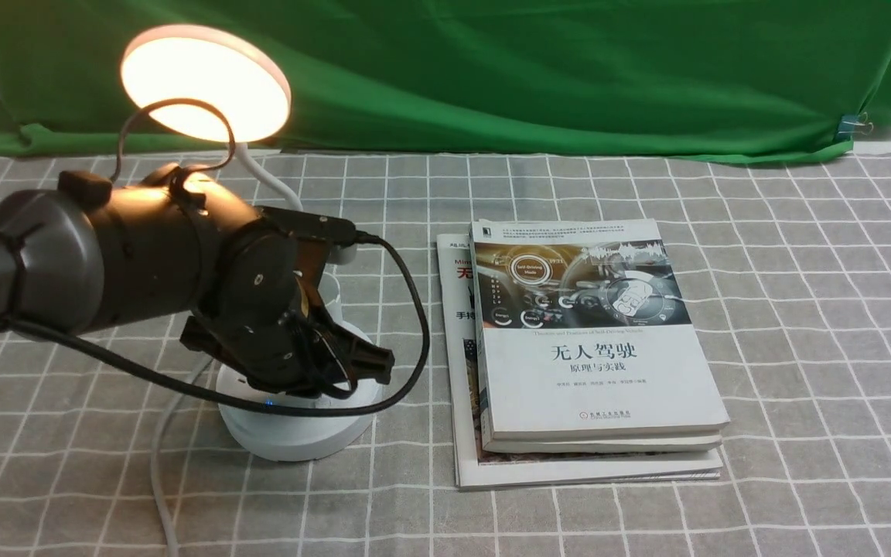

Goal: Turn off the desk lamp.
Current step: Use the left arm to press the button switch on the lamp holder

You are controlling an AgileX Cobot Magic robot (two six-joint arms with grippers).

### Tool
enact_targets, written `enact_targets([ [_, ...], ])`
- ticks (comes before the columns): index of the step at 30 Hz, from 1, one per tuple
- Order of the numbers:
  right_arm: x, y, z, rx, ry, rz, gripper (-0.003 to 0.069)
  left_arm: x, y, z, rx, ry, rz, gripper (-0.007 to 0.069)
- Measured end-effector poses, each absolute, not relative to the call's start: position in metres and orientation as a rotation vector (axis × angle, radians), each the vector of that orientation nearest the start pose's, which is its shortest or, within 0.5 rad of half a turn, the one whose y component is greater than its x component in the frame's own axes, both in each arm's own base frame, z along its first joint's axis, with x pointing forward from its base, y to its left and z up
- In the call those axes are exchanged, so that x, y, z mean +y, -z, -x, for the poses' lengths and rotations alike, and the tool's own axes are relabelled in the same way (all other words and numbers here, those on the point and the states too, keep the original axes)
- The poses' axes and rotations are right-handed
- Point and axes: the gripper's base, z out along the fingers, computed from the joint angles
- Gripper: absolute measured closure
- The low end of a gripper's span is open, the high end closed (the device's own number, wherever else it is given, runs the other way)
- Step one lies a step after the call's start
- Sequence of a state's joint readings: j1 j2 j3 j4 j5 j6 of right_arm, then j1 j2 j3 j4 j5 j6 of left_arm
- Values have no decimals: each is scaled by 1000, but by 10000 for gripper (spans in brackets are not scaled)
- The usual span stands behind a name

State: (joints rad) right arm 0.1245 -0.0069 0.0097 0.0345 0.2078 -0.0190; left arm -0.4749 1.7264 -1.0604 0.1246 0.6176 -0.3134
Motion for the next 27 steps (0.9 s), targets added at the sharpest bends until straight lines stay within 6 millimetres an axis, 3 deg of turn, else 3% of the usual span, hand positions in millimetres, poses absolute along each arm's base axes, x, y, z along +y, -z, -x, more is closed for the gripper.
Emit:
enact_targets([
  [15, 8, -191, -55, 1692, -110, 98, 618, -154, -179, -311, 2758, 102, -346, 624],
  [22, 8, -191, -55, 1692, -110, 98, 618, -149, -200, -303, 2720, 104, -335, 624],
  [27, 8, -191, -55, 1692, -110, 98, 618, -148, -203, -301, 2720, 107, -329, 624],
])
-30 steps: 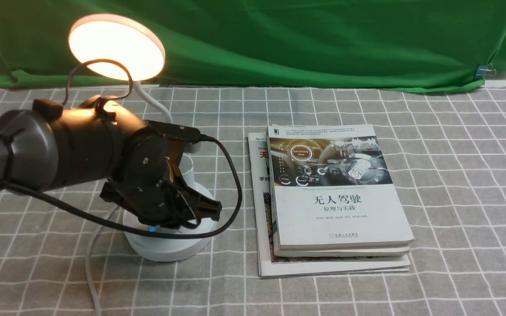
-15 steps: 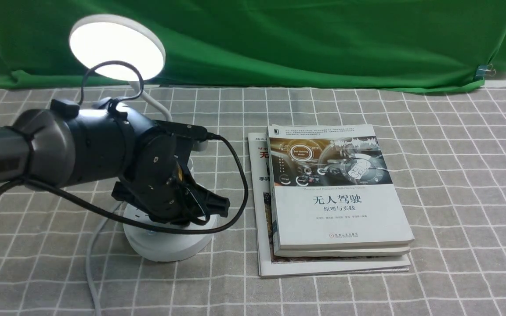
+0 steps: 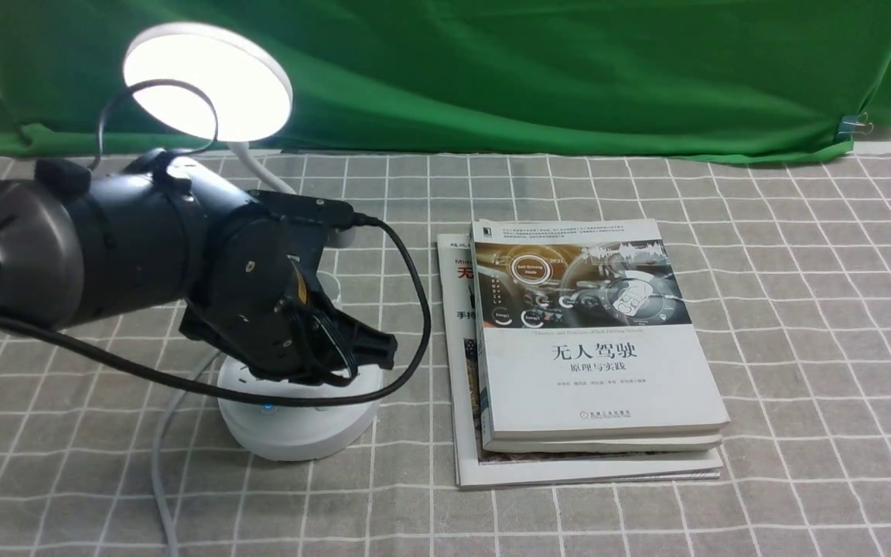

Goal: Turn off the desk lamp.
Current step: Use the left arm to press the button switch on the lamp holder

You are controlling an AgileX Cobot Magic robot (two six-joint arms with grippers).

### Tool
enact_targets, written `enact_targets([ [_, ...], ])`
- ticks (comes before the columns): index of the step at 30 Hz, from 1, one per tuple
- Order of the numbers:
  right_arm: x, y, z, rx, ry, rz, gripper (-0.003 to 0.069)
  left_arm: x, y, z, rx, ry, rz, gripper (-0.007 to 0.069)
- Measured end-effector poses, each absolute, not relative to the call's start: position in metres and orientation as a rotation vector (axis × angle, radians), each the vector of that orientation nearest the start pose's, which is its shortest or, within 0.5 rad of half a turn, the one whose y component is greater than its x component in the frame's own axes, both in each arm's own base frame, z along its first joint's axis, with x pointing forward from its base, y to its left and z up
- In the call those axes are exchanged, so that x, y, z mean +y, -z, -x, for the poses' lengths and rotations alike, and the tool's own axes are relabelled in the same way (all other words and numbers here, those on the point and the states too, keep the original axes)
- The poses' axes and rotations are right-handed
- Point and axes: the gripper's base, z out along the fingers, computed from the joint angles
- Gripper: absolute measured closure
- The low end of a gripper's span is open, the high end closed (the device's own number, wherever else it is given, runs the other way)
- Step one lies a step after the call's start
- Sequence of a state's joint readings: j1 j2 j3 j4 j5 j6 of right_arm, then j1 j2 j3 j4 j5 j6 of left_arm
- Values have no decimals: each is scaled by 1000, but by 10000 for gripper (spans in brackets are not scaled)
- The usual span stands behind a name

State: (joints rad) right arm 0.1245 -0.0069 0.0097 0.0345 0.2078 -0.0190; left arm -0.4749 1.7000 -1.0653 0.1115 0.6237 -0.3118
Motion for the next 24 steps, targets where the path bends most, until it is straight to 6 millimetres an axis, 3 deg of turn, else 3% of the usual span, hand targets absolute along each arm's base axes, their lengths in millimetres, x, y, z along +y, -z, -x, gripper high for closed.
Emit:
enact_targets([
  [8, 8, -191, -55, 1692, -110, 98, 618, -149, -181, -303, 2776, 78, -340, 624],
  [13, 8, -191, -55, 1692, -110, 98, 618, -150, -178, -305, 2775, 78, -343, 624],
  [19, 8, -191, -55, 1692, -110, 98, 618, -149, -184, -303, 2769, 78, -344, 624],
  [24, 8, -191, -55, 1692, -110, 98, 618, -147, -201, -298, 2721, 103, -335, 624],
])
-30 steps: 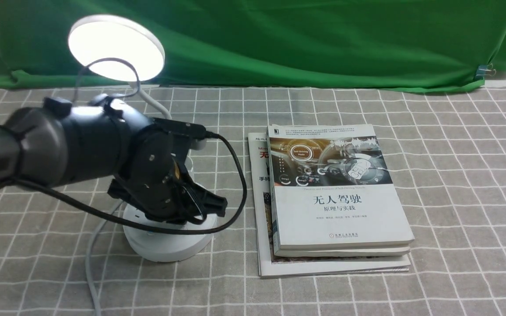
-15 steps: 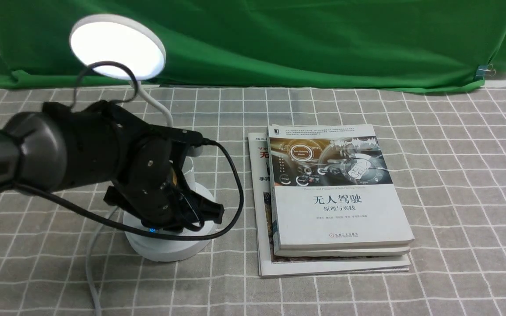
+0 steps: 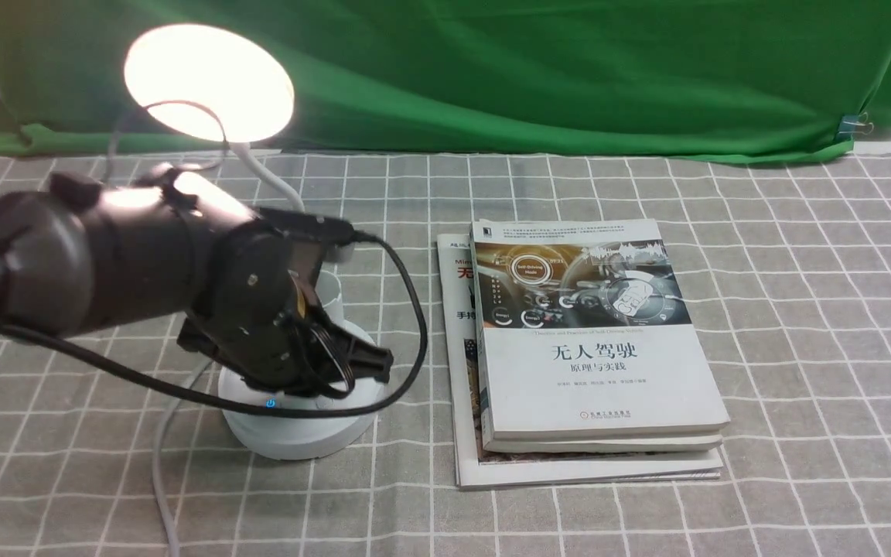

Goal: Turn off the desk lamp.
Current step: Use the left arm to press the button switch on the lamp holder

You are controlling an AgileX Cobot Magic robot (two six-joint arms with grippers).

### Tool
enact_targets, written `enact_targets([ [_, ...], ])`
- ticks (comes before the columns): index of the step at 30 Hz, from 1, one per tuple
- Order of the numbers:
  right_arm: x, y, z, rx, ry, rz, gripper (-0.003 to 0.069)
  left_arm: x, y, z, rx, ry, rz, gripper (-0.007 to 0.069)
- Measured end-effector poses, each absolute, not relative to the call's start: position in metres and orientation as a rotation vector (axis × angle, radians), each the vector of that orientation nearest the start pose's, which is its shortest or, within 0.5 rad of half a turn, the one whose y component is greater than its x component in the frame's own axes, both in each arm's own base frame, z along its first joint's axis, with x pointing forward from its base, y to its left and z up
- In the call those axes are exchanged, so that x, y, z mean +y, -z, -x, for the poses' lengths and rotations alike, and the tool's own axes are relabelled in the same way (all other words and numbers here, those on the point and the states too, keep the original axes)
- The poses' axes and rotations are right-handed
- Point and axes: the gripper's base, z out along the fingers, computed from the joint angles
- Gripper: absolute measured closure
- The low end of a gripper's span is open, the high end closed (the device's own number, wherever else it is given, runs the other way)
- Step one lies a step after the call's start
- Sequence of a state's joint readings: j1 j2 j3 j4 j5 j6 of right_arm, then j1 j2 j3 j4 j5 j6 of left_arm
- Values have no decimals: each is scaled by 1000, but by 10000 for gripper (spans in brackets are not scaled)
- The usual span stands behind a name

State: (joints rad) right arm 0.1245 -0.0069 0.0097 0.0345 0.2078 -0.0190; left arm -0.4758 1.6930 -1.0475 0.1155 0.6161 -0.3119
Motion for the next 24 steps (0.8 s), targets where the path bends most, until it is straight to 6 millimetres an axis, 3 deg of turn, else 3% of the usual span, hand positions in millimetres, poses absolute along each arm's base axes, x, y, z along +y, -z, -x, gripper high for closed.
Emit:
enact_targets([
  [3, 8, -191, -55, 1692, -110, 98, 618, -147, -203, -299, 2710, 112, -331, 624],
  [15, 8, -191, -55, 1692, -110, 98, 618, -160, -177, -307, 2724, 129, -365, 624],
  [22, 8, -191, -55, 1692, -110, 98, 618, -159, -182, -305, 2714, 124, -374, 624],
  [24, 8, -191, -55, 1692, -110, 98, 618, -156, -195, -299, 2700, 128, -369, 624],
])
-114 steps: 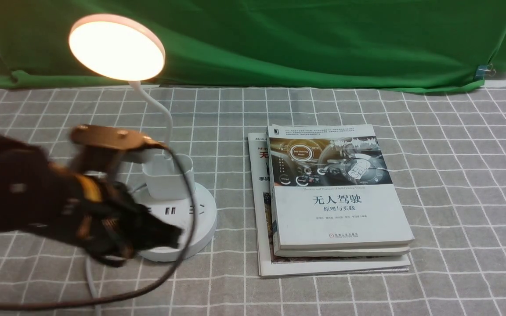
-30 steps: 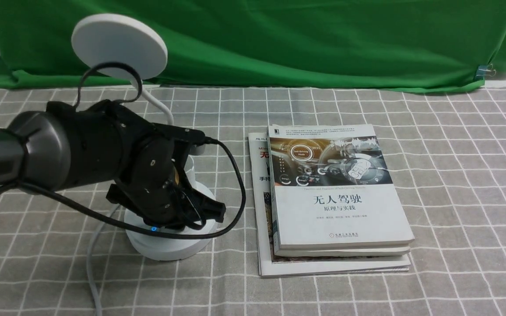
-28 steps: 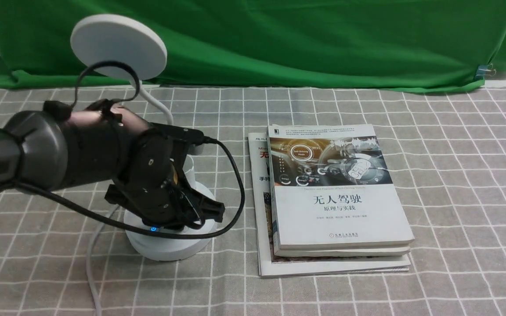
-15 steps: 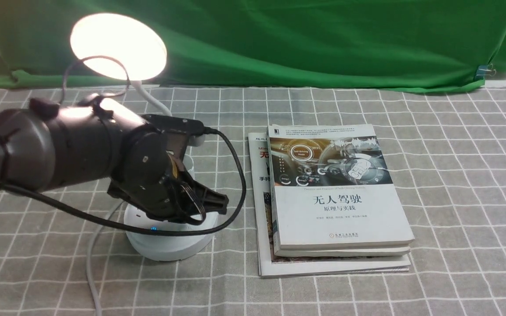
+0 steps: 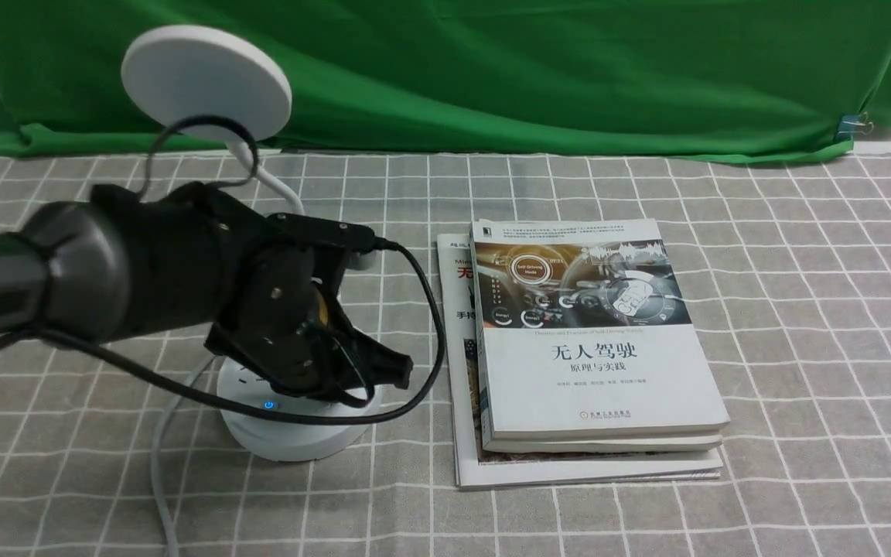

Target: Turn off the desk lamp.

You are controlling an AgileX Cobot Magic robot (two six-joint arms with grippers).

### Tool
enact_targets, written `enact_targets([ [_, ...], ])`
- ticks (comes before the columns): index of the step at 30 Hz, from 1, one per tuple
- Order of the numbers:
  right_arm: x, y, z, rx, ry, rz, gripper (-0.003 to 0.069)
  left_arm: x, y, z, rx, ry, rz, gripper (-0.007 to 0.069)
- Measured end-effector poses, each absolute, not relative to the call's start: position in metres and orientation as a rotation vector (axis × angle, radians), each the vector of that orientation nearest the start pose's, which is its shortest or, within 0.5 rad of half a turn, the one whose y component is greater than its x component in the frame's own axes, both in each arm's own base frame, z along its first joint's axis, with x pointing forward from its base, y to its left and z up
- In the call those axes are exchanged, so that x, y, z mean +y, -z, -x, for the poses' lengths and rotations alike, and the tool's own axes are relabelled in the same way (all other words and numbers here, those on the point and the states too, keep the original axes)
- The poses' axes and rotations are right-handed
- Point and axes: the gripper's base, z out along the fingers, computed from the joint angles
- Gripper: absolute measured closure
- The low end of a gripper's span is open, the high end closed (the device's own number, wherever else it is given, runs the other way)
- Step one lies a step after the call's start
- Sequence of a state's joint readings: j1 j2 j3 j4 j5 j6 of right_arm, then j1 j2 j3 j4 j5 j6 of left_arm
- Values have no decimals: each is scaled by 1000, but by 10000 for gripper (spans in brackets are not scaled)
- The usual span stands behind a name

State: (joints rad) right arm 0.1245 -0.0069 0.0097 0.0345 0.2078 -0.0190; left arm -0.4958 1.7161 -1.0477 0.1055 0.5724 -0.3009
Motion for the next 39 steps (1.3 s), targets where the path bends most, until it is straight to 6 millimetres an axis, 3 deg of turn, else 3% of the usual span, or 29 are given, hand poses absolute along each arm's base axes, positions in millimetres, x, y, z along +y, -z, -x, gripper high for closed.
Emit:
enact_targets([
  [5, 8, -191, -55, 1692, -110, 98, 618, -150, -233, -289, 2608, 175, -345, 624],
  [9, 8, -191, -55, 1692, -110, 98, 618, -144, -250, -274, 2553, 226, -331, 624],
  [21, 8, -191, -55, 1692, -110, 98, 618, -108, -216, -199, 2524, 320, -268, 624],
  [27, 8, -191, -55, 1692, -110, 98, 618, -88, -222, -162, 2333, 413, -223, 624],
  [31, 8, -191, -55, 1692, -110, 98, 618, -73, -235, -134, 2110, 492, -197, 624],
  [39, 8, -191, -55, 1692, -110, 98, 618, -59, -252, -110, 1899, 533, -203, 624],
])
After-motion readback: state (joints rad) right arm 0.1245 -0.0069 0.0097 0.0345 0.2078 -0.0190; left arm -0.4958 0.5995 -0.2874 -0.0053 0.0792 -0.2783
